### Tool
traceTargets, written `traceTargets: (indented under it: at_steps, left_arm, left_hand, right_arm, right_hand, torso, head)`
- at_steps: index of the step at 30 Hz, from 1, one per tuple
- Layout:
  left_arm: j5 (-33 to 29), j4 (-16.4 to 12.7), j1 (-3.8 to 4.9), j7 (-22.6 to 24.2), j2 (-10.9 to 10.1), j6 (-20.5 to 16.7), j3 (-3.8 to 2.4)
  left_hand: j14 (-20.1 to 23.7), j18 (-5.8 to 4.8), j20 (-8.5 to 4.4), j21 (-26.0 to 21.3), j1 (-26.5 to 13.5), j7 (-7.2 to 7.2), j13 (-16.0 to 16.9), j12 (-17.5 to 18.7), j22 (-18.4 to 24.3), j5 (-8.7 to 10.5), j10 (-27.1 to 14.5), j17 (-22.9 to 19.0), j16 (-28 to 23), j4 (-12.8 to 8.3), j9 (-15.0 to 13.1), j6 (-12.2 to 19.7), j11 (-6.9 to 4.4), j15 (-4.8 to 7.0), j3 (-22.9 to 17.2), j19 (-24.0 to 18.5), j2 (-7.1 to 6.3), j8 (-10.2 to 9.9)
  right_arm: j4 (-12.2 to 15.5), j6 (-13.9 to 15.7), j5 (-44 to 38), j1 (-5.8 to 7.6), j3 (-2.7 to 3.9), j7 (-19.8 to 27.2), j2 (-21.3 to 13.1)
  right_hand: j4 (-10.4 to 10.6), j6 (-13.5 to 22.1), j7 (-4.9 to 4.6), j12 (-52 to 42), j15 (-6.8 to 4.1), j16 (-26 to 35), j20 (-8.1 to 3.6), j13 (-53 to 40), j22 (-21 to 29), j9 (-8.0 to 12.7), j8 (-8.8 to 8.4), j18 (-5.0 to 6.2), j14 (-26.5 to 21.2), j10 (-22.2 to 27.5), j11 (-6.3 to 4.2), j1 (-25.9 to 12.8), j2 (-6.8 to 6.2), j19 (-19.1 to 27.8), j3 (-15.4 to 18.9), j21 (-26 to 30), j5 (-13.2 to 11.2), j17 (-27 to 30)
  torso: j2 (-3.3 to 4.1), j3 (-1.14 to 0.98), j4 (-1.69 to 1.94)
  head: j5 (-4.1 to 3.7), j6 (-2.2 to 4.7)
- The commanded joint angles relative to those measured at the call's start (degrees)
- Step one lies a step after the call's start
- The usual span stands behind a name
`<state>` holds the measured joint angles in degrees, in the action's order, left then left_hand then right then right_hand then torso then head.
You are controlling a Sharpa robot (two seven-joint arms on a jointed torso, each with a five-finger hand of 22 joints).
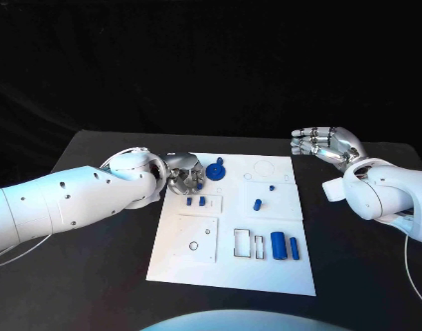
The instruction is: Assemble the parts on the task board
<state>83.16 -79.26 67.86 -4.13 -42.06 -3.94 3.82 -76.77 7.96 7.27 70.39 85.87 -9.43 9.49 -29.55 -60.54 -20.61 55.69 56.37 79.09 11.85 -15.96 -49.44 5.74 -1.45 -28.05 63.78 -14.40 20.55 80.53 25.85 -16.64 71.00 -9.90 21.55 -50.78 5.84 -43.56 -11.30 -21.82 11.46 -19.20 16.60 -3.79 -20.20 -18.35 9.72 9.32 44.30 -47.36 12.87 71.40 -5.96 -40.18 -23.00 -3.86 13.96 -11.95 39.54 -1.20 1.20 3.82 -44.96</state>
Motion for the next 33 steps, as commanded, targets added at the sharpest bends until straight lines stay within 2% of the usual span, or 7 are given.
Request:
traceTargets:
  at_steps: [1, 12, 19, 25, 29, 31, 33]
  left_arm:
    - [-0.3, 0.0, -0.01, -0.3, 0.0, 0.2, -0.03]
    - [-1.4, -0.2, 0.00, 0.2, -1.2, -1.7, -0.24]
    - [-7.5, -0.7, 0.02, 2.2, -3.2, -4.1, -1.23]
    - [-23.7, -1.7, 0.20, 7.4, -6.8, -6.4, -2.47]
    - [-35.8, -2.1, 0.71, 11.2, -8.9, -7.7, -2.76]
    - [-43.5, -2.2, 0.99, 13.5, -9.7, -8.2, -2.83]
    - [-53.2, -2.4, 1.18, 16.2, -10.5, -8.0, -2.88]
  left_hand:
    - [0.1, -0.41, 0.20, -0.2, -0.5, -0.03, 0.0, 0.2, 0.0, 0.12, -0.6, -0.1, -0.1, 0.4, 0.1, 0.3, 0.03, -0.31, 0.0, -0.3, -0.07, -0.2]
    - [0.6, -0.23, 0.43, -0.9, -0.7, 0.41, 0.5, -0.2, 0.8, 0.06, -3.3, -1.2, -0.1, 0.5, 1.8, 5.0, 0.31, -0.54, 0.3, -0.8, -0.72, -3.2]
    - [1.5, -0.05, 0.74, -1.6, -0.6, 0.20, 0.4, 0.0, 1.6, 0.01, -5.2, -3.0, -0.7, 0.5, 2.0, 4.9, 0.85, -0.97, 0.3, -1.5, -0.63, -3.1]
    - [6.1, 1.08, 1.17, -5.3, -0.2, -1.13, 0.7, -1.3, 6.3, 0.04, -5.7, -12.0, -4.6, 0.1, 2.1, 2.9, 1.30, -1.32, -0.1, -5.9, -0.33, -2.0]
    - [5.8, 1.14, 1.20, -5.8, -0.9, -1.36, 1.3, -2.9, 6.7, 0.19, -4.9, -12.1, -4.6, 0.3, 2.2, 2.2, 1.29, -1.35, 0.4, -6.1, -0.20, -1.6]
    - [12.1, 2.60, 1.44, -11.5, -1.1, -1.69, 1.4, -3.3, 13.4, 0.18, -6.3, -21.8, -9.6, 0.5, 2.2, 1.7, 1.67, -1.72, 0.8, -12.6, -0.19, -1.0]
    - [13.0, 2.60, 1.57, -12.2, -1.4, -1.64, 1.5, -3.7, 13.8, 0.14, -6.4, -23.3, -10.5, 0.8, 2.1, 1.1, 1.69, -1.75, 0.9, -12.8, 0.39, -0.5]
  right_arm:
    - [0.0, -0.7, -0.5, -0.03, 0.01, 0.4, 0.0]
    - [-0.3, -1.5, -2.7, -0.04, 0.01, -0.9, -0.1]
    - [-0.8, -2.8, -8.6, -0.04, 0.01, -2.9, -0.3]
    - [-0.2, -6.0, -21.8, -0.01, 0.03, -7.1, -0.9]
    - [0.9, -7.9, -33.2, 0.11, 0.08, -11.0, -1.3]
    - [1.8, -9.2, -39.5, 0.18, 0.12, -13.5, -1.5]
    - [3.1, -10.7, -46.5, 0.27, 0.18, -16.2, -1.6]
  right_hand:
    - [-0.1, -0.2, -4.95, -0.3, -0.28, -0.2, -0.08, 0.1, 0.1, 0.1, 0.32, -0.26, -0.3, -0.1, -0.03, 0.3, -0.09, 0.3, 0.3, -0.1, 0.2, 0.1]
    - [-1.5, -0.3, -4.83, -0.3, -0.39, -0.6, -0.11, 0.1, 0.3, 0.3, 0.40, -0.15, 0.0, -0.1, -0.14, 1.8, -0.59, -0.2, 0.0, -0.3, -1.3, 0.2]
    - [-4.3, -2.9, -2.98, -0.1, -2.28, -3.6, -0.63, 0.2, -0.4, 0.7, 1.48, 1.17, 5.3, -2.6, -1.82, 3.5, -1.07, -4.9, -1.8, -2.8, -2.6, -0.3]
    - [-8.2, -7.6, -1.04, 3.1, -6.78, -7.5, -5.53, 0.3, -5.4, 1.1, 2.74, 1.06, 19.8, -9.5, -4.28, 4.5, -2.08, -16.0, -7.0, -11.4, -3.6, -3.1]
    - [-9.8, -10.2, 0.16, 5.4, -9.38, -14.8, -8.40, 0.1, -11.8, 1.2, 3.10, 1.03, 29.7, -13.2, -6.01, 4.0, -2.47, -20.7, -6.0, -19.9, -3.8, -7.9]
    - [-10.4, -11.1, 0.53, 7.0, -9.95, -19.2, -9.42, 0.1, -16.0, 1.4, 2.95, 0.86, 31.7, -15.2, -6.70, 3.3, -2.72, -21.0, -6.2, -24.7, -3.0, -11.0]
    - [-11.1, -11.7, 1.10, 8.6, -10.55, -24.3, -9.98, -0.1, -20.4, 1.5, 2.65, 0.79, 33.0, -16.9, -7.21, 2.7, -2.71, -20.7, -7.2, -29.6, -2.8, -14.5]
  torso:
    - [-0.01, 0.02, 0.02]
    - [-0.03, 0.04, 0.00]
    - [-0.08, 0.01, -0.05]
    - [-0.06, -0.06, -0.06]
    - [-0.10, -0.03, 0.14]
    - [-0.14, -0.01, 0.12]
    - [-0.12, 0.00, 0.10]
  head:
    - [-0.02, 0.00]
    - [-0.02, 0.05]
    - [-0.21, 0.36]
    - [-0.64, 0.60]
    - [-1.32, 0.72]
    - [-1.80, 0.85]
    - [-2.42, 1.12]
